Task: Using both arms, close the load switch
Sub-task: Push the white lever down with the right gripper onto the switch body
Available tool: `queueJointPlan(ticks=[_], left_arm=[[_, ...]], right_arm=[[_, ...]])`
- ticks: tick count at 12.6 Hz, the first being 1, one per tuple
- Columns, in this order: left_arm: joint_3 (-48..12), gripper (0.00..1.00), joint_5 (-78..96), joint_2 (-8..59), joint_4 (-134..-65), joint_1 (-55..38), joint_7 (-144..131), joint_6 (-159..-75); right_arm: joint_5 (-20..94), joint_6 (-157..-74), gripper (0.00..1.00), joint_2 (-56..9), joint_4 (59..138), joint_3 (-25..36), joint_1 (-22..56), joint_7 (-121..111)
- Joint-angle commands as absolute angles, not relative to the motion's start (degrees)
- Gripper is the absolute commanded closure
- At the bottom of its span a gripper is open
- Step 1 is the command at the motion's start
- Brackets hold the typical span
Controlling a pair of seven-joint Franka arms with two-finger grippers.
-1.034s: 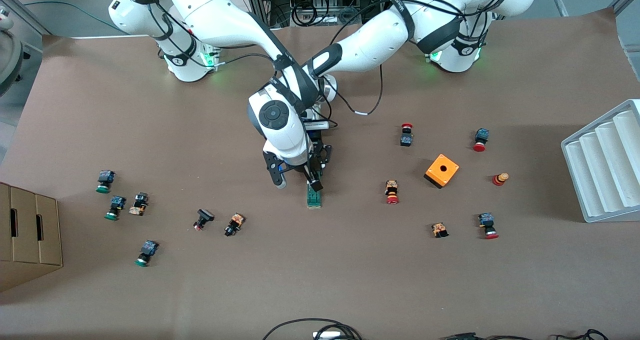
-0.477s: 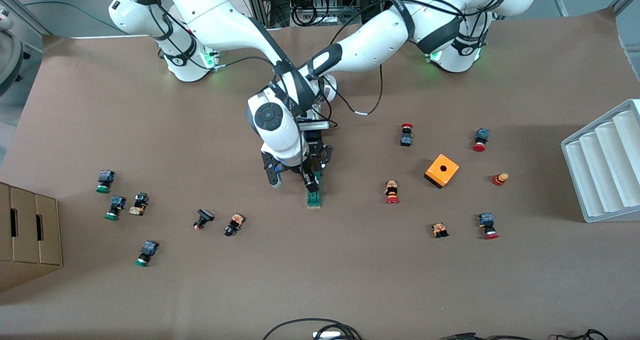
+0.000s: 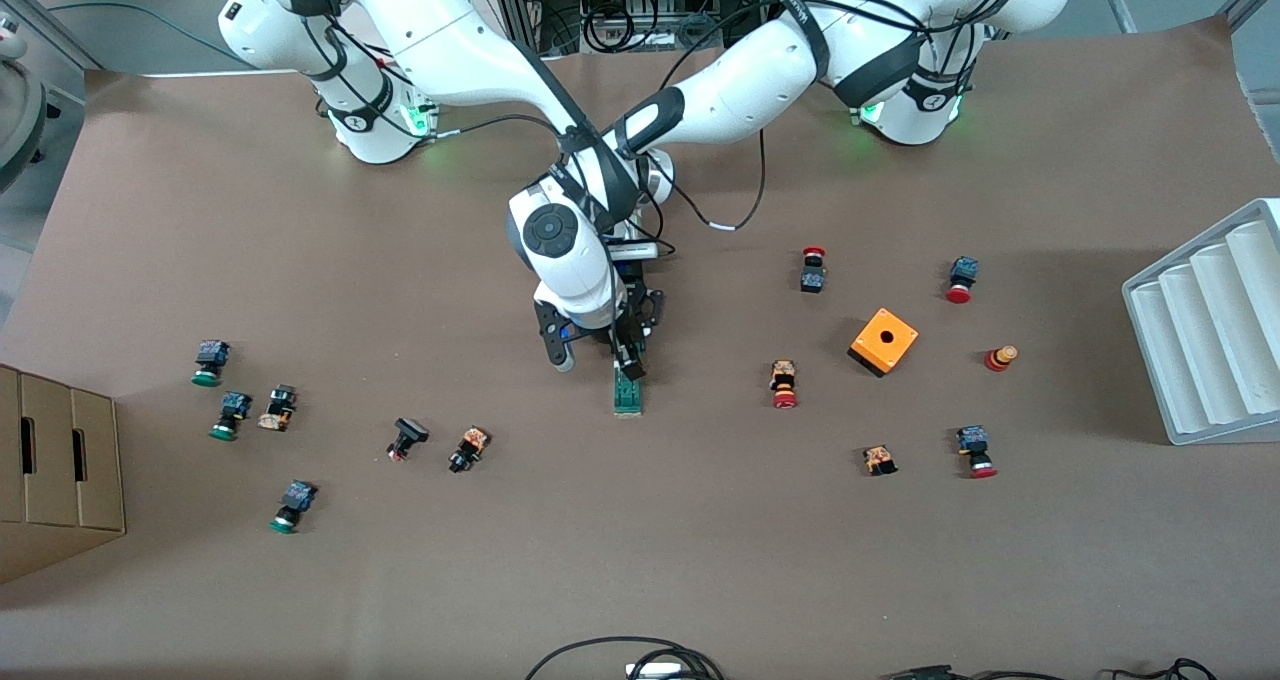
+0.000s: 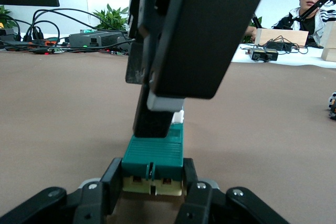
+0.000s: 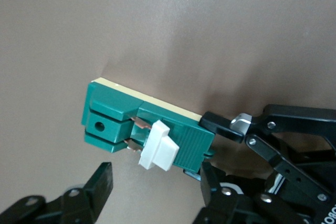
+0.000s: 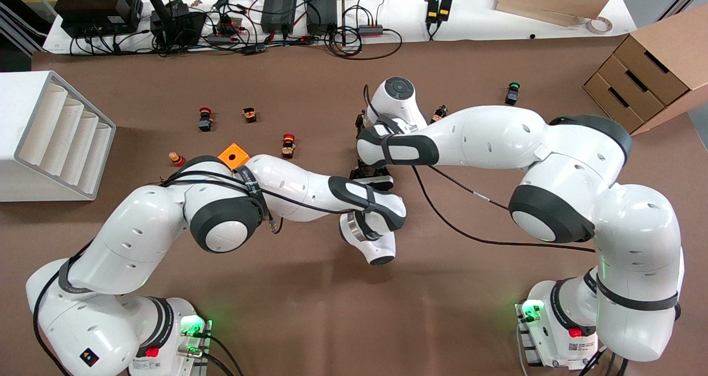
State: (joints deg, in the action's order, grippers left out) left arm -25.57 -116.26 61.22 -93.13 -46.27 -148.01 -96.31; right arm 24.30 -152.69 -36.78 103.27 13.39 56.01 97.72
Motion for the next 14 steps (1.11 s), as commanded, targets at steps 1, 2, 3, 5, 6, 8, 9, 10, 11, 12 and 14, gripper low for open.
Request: queueJointPlan(ticks=[1, 2, 3, 5, 6, 8, 9, 10, 11, 12, 14], left_arm=[[-25.7, 0.49, -116.9, 62.5, -91.6, -46.4, -148.1, -96.2], [-25.7, 0.49, -116.8, 62.5, -91.6, -46.4, -148.1, -96.2], [-25.7, 0.48, -116.8, 62.6, -91.6, -46.4, -148.0, -96.2], [-25.7, 0.48, -116.8, 62.8, -91.6, -46.4, -148.1, -96.2], [-25.7, 0.48, -116.8, 62.7, -91.7, -46.4, -148.1, -96.2], [-25.7, 0.48, -116.8, 62.7, -91.7, -46.4, -148.1, -96.2], [-25.7, 0.48, -116.8, 62.7, -91.6, -46.4, -148.0, -96.2], [-25.8, 0.48, -116.8, 62.7, -91.6, -46.4, -148.1, -96.2], [-25.8, 0.48, -116.8, 62.6, -91.5, -46.4, -148.1, -96.2], [-25.8, 0.48, -116.8, 62.6, -91.6, -46.4, -148.1, -96.2], [-25.8, 0.48, -116.8, 62.7, -91.6, -46.4, -148.2, -96.2]], right_arm=[[26.1, -155.0, 0.29, -37.6, 103.5, 13.9, 56.6, 97.4], [26.1, -155.6, 0.32, -38.0, 103.5, 13.9, 56.6, 97.2], [26.1, -155.8, 0.34, -38.2, 103.5, 13.9, 56.6, 97.0], [26.1, -155.8, 0.34, -37.9, 103.4, 14.0, 56.6, 96.8], [26.1, -155.7, 0.35, -37.7, 103.3, 14.0, 56.6, 96.8], [26.0, -155.8, 0.38, -37.6, 103.3, 14.1, 56.7, 96.6], [25.9, -155.8, 0.39, -37.6, 103.2, 14.1, 56.7, 96.6], [25.8, -155.8, 0.4, -37.6, 103.3, 14.1, 56.7, 96.6], [25.8, -155.8, 0.41, -37.7, 103.3, 14.1, 56.7, 96.5], [25.7, -155.8, 0.46, -37.7, 103.3, 14.2, 56.7, 96.4], [25.6, -155.8, 0.46, -37.6, 103.3, 14.2, 56.7, 96.4]])
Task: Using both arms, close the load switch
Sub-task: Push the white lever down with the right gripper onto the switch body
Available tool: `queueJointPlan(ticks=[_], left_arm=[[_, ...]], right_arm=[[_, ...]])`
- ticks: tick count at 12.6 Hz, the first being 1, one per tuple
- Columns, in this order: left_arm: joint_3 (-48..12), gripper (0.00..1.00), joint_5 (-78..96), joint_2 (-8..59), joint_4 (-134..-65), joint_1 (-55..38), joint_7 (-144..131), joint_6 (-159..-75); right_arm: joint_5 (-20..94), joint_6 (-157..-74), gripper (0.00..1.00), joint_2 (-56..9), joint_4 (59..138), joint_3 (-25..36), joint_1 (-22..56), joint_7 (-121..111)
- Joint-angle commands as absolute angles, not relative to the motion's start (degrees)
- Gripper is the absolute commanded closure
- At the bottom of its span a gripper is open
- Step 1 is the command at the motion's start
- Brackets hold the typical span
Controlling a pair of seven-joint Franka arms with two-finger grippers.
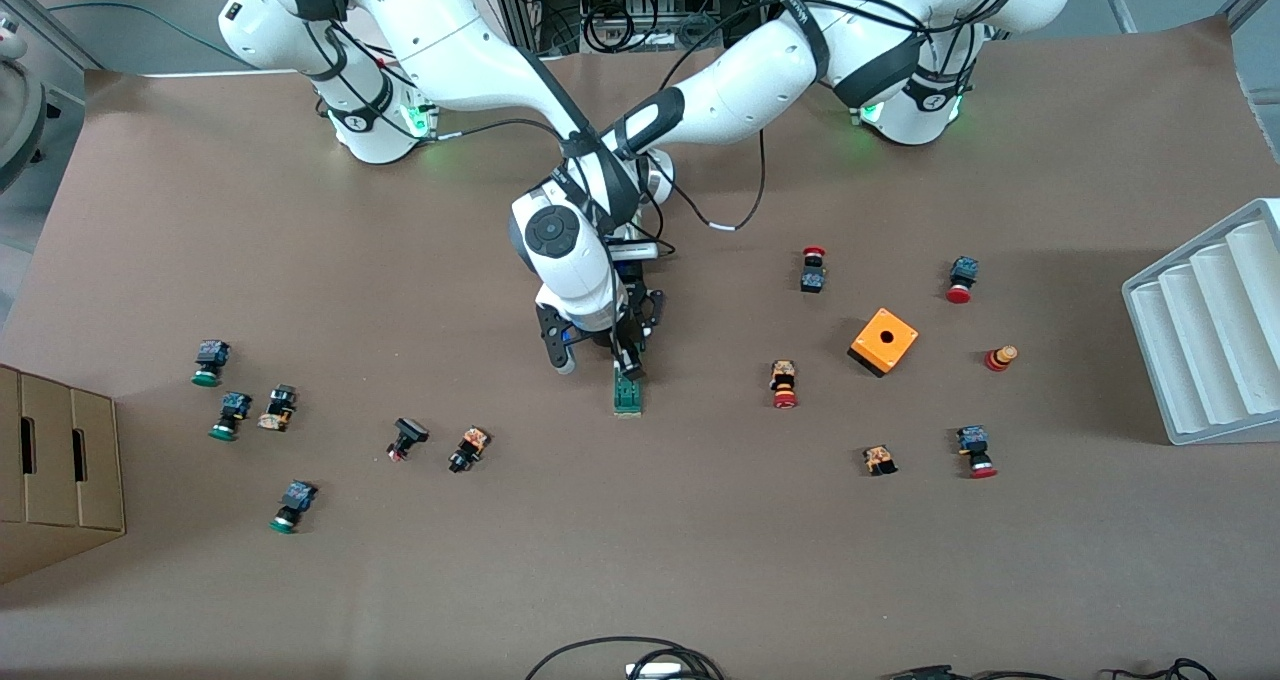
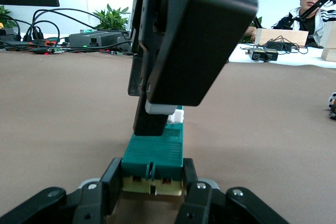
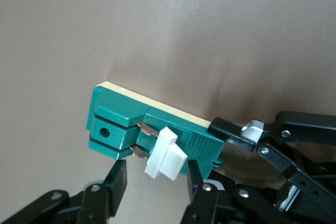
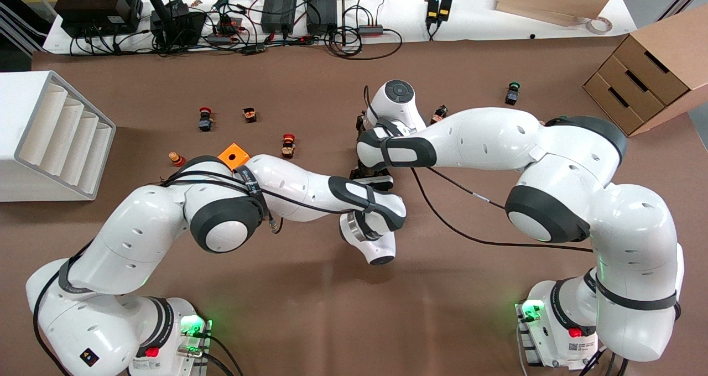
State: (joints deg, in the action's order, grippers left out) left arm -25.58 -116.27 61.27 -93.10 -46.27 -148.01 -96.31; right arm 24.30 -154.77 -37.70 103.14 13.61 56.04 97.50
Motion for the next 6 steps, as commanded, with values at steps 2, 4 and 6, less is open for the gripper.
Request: queueJointPlan(ticks=[2, 4, 6], left_arm=[[-25.8, 0.48, -116.8, 62.7, -91.6, -46.4, -148.2, -96.2], [-25.8, 0.48, -116.8, 62.7, -91.6, -46.4, -148.1, -96.2], [-25.8, 0.48, -116.8, 62.8, -91.7, -46.4, -148.1, -96.2]], right_arm=[[25.7, -155.7, 0.48, -37.6, 103.3, 14.5, 56.7, 95.3], [25.8, -155.7, 0.49, -37.4, 103.3, 14.5, 56.7, 95.3], [25.8, -155.7, 0.49, -37.4, 103.0, 14.6, 56.5, 95.2]])
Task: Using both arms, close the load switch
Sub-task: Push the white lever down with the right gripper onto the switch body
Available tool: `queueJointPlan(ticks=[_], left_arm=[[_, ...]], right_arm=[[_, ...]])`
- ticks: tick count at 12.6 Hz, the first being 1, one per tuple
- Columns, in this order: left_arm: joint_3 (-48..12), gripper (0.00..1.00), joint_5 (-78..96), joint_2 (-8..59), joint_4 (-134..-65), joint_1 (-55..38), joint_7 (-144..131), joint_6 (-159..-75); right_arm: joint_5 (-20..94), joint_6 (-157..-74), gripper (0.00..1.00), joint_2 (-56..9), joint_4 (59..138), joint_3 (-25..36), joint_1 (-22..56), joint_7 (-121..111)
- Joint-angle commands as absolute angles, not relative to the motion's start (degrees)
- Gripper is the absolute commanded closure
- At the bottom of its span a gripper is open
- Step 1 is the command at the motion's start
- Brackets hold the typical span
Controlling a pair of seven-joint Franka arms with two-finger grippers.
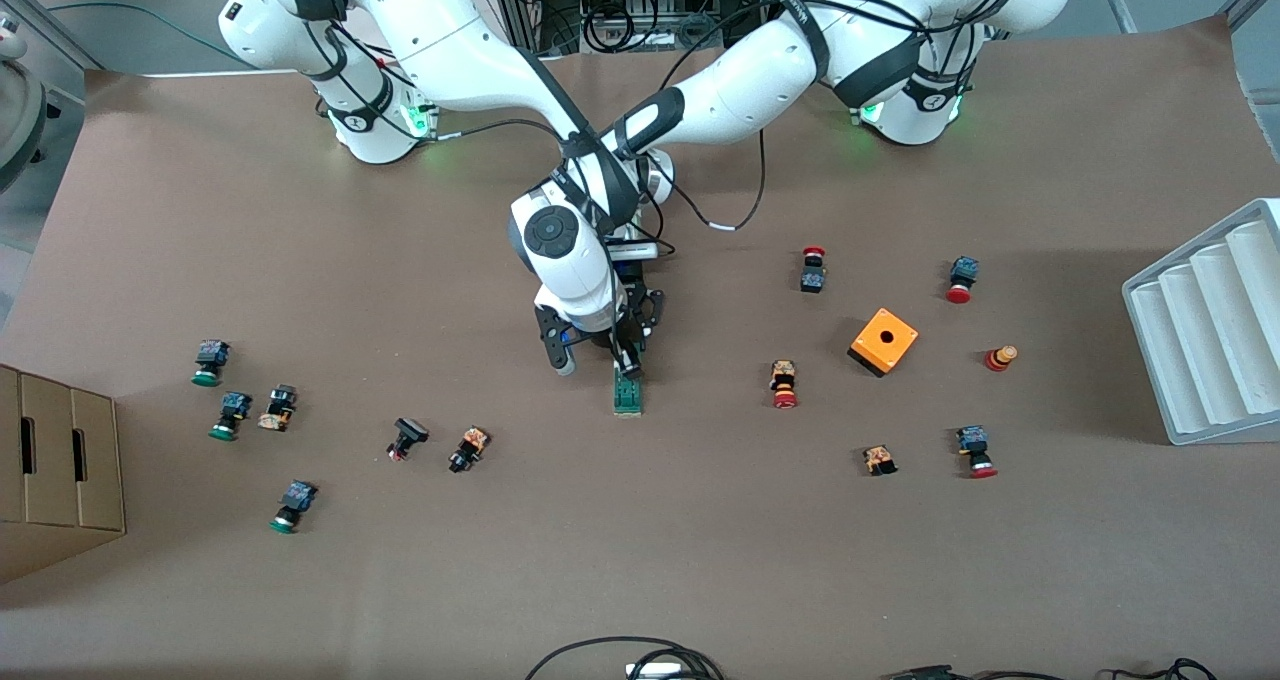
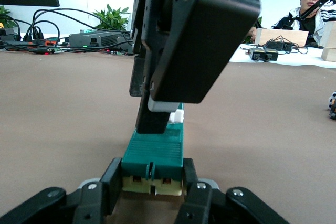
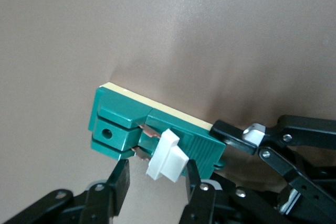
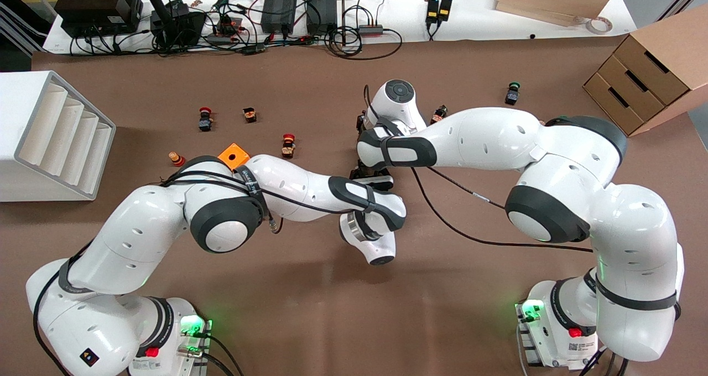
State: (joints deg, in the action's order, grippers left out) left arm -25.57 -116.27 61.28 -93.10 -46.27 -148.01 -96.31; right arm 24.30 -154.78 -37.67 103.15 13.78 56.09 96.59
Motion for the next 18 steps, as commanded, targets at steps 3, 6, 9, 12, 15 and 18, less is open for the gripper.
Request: queueJointPlan(ticks=[3, 6, 9, 12, 15, 18], left_arm=[[-25.8, 0.48, -116.8, 63.0, -91.7, -46.4, -148.1, -96.2], [-25.8, 0.48, -116.9, 63.3, -91.6, -46.4, -148.1, -96.2], [-25.8, 0.48, -116.9, 63.3, -91.6, -46.4, -148.1, -96.2], [-25.8, 0.48, -116.9, 63.3, -91.6, -46.4, -148.1, -96.2], [-25.8, 0.48, -116.9, 63.3, -91.6, -46.4, -148.1, -96.2], [-25.8, 0.48, -117.0, 63.3, -91.6, -46.4, -148.0, -96.2]], right_arm=[[25.8, -155.5, 0.5, -37.4, 102.8, 14.6, 56.5, 95.3], [25.9, -155.1, 0.52, -37.1, 102.3, 14.6, 55.9, 95.4], [26.0, -155.0, 0.57, -36.9, 102.2, 14.6, 55.8, 95.4], [26.0, -155.0, 0.59, -36.7, 102.2, 15.1, 55.7, 95.4], [26.0, -155.0, 0.61, -36.7, 102.1, 15.1, 55.7, 95.4], [26.1, -153.4, 0.62, -36.7, 100.5, 15.1, 54.1, 95.4]])
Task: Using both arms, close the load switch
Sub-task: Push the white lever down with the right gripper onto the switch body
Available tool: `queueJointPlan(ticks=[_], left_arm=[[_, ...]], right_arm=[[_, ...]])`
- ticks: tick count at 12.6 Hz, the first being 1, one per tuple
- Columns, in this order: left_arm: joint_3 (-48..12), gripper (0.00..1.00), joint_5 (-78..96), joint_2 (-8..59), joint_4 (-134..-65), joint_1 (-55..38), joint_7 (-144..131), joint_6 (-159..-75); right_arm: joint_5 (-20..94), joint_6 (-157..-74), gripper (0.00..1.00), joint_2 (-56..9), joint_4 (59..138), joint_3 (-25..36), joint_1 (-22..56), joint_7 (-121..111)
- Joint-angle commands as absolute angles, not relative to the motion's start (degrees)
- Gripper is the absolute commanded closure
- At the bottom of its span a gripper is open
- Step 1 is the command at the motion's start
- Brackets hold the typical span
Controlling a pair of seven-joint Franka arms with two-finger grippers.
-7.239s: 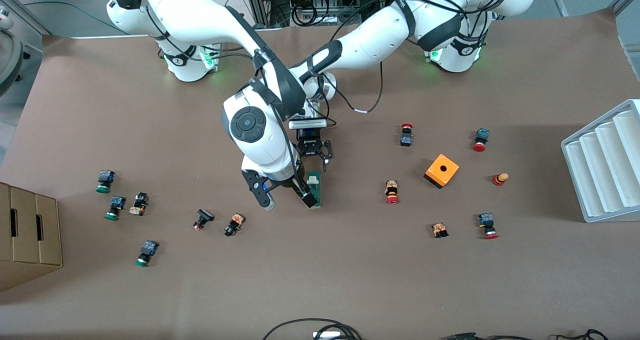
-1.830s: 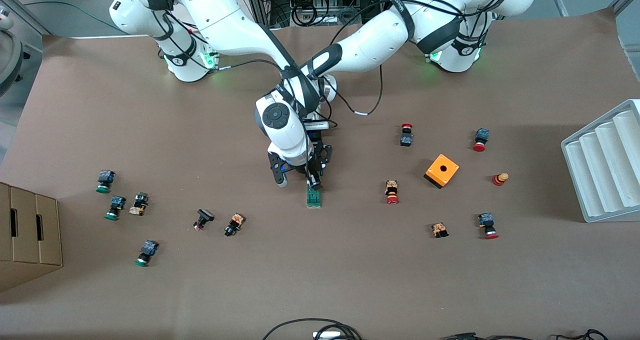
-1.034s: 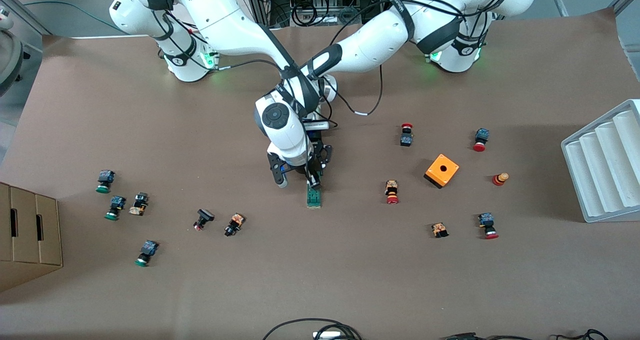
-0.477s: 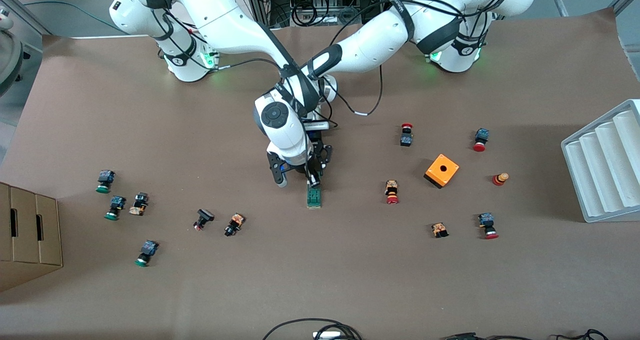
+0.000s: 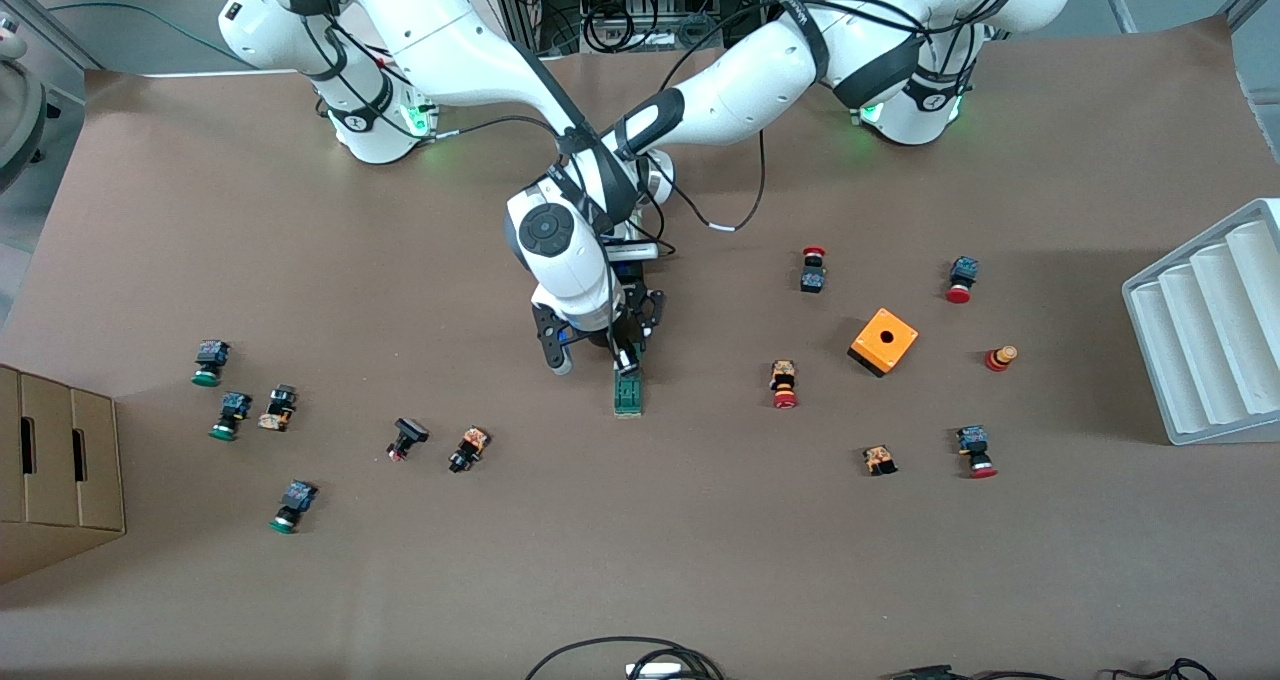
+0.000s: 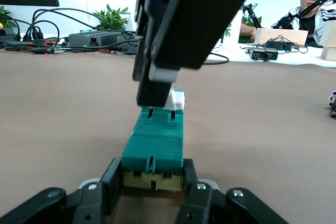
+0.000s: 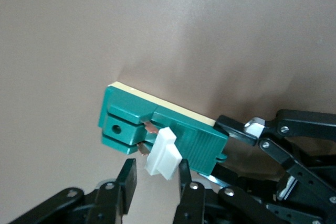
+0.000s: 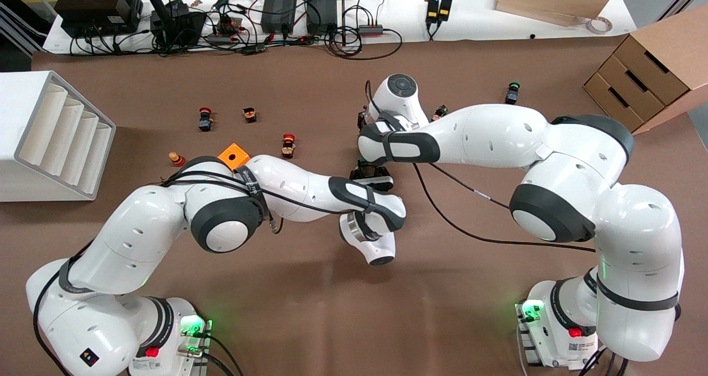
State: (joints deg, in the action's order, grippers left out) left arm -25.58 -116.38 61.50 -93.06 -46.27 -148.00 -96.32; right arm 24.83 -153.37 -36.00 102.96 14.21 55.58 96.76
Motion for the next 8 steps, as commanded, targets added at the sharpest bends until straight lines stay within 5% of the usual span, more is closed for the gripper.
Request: queueJointPlan(ticks=[1, 8], left_arm=[[-25.8, 0.48, -117.0, 63.3, -91.6, -46.4, -147.9, -96.2], [-25.8, 0.48, -117.0, 63.3, -91.6, -46.4, -147.9, -96.2]], right_arm=[[26.1, -153.4, 0.63, -36.7, 100.5, 15.1, 54.1, 95.4], [26.0, -153.4, 0.72, -36.9, 100.3, 15.1, 54.0, 95.4]])
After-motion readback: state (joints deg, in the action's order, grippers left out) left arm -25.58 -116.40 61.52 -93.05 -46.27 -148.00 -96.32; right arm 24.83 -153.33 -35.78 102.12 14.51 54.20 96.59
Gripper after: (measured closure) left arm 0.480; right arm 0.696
